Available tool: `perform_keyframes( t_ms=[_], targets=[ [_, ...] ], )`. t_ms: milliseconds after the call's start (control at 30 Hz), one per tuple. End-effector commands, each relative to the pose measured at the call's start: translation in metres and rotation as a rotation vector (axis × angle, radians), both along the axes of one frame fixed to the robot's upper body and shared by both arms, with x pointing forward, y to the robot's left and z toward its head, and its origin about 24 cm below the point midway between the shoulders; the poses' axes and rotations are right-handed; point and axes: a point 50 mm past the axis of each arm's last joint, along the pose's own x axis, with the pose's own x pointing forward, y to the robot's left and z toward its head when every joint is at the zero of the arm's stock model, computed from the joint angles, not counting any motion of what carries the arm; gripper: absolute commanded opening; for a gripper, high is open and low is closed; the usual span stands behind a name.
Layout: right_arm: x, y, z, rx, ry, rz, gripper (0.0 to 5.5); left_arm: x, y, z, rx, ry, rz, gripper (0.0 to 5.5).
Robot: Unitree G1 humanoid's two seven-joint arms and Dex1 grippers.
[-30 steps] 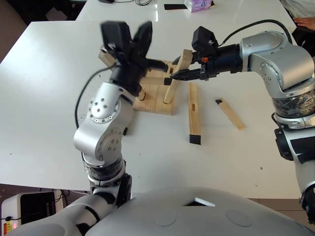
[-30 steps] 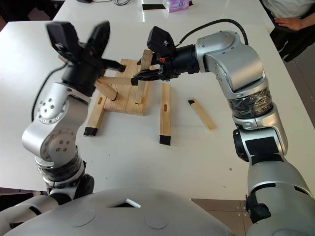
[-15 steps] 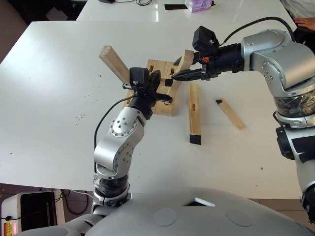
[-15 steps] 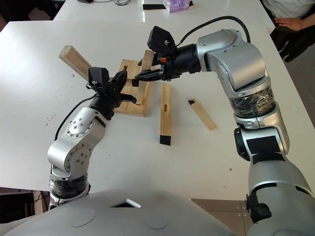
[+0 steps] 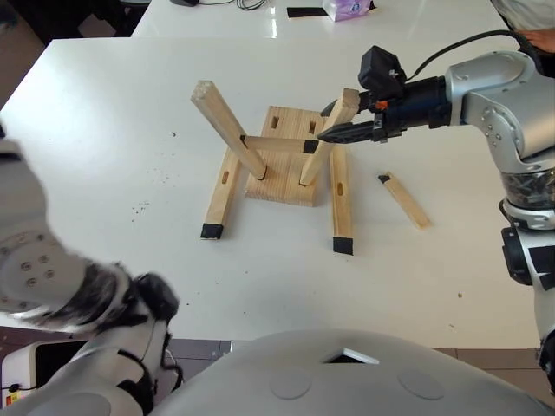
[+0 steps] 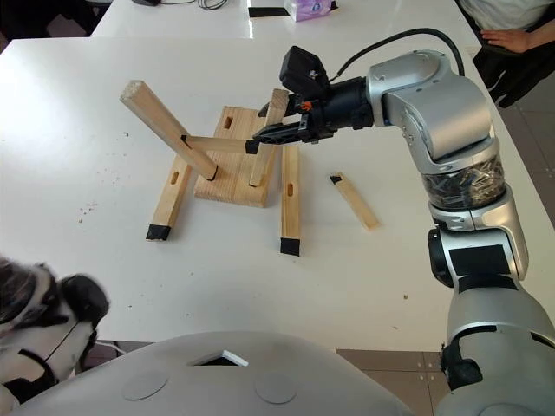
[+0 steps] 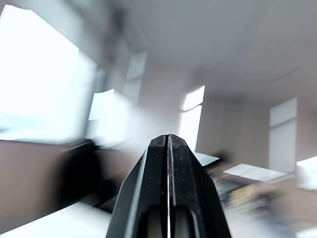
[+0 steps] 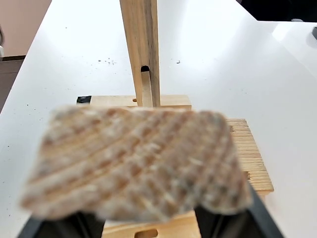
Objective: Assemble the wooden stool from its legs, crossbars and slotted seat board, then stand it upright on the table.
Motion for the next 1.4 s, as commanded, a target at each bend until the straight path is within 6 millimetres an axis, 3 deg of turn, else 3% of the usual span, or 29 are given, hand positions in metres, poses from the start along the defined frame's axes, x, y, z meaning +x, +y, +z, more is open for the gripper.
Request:
perform_keyframes(
  t_ms=[33,100,167,233,300,367,433,600,733,800,867,933,967,1000,1033,1100,1167,1300,1400],
  targets=[
    [-0.002,-0.003,-0.001,0.000,0.013,0.014,2.04,0.025,-0.027,-0.065,0.019,0.320,-0.203,0.00],
    [-0.005,-0.002,0.000,0.000,0.018,0.055,2.04,0.041,-0.062,-0.084,0.025,0.368,-0.403,0.00],
    [-0.006,0.000,0.000,-0.011,0.023,0.100,2.04,0.050,-0.125,-0.100,0.050,0.398,-0.733,0.00],
    [-0.007,0.001,0.000,-0.026,0.027,0.153,2.04,0.032,-0.190,-0.103,0.137,0.376,-1.092,0.00],
    [-0.006,0.003,0.001,-0.040,0.026,0.190,2.04,0.003,-0.215,-0.101,0.189,0.337,-1.313,0.00],
    [-0.002,0.002,0.001,-0.054,0.020,0.189,2.04,-0.005,-0.205,-0.101,0.189,0.347,-1.281,0.00],
    [-0.002,0.001,-0.002,-0.057,0.024,0.182,2.04,0.002,-0.188,-0.104,0.193,0.380,-1.152,0.00],
    [-0.002,-0.006,-0.010,-0.076,0.035,0.164,2.04,0.035,-0.107,-0.090,0.112,0.343,-0.601,0.00],
    [0.002,-0.011,-0.010,-0.087,0.021,0.121,2.04,0.032,-0.041,-0.086,0.080,0.370,-0.219,0.00],
    [0.005,-0.012,-0.011,-0.091,0.018,0.111,2.04,0.031,-0.030,-0.092,0.129,0.437,-0.138,0.00],
    [0.006,-0.010,-0.012,-0.089,0.018,0.114,2.04,0.034,-0.040,-0.096,0.142,0.470,-0.138,0.00],
    [0.006,-0.005,-0.009,-0.074,0.019,0.117,2.04,0.036,-0.073,-0.097,0.130,0.460,-0.288,0.00],
    [0.006,-0.002,-0.007,-0.066,0.018,0.126,2.04,0.034,-0.102,-0.096,0.123,0.443,-0.460,0.00],
    [0.004,0.002,-0.004,-0.053,0.020,0.138,2.04,0.026,-0.148,-0.094,0.176,0.418,-0.745,0.00],
    [0.003,0.006,-0.002,-0.044,0.022,0.153,2.04,0.013,-0.179,-0.092,0.218,0.385,-0.956,0.00],
    [0.001,0.013,0.002,-0.030,0.022,0.184,2.04,-0.007,-0.217,-0.094,0.215,0.362,-1.226,0.00],
    [0.001,0.018,0.005,-0.033,0.018,0.209,2.04,-0.004,-0.220,-0.099,0.153,0.375,-1.226,0.00],
    [0.001,0.018,0.000,-0.055,0.023,0.213,2.04,0.006,-0.202,-0.104,0.109,0.395,-1.125,0.00],
    [0.003,0.014,-0.005,-0.069,0.029,0.175,2.04,0.027,-0.169,-0.113,0.077,0.459,-0.877,0.00]
  ],
)
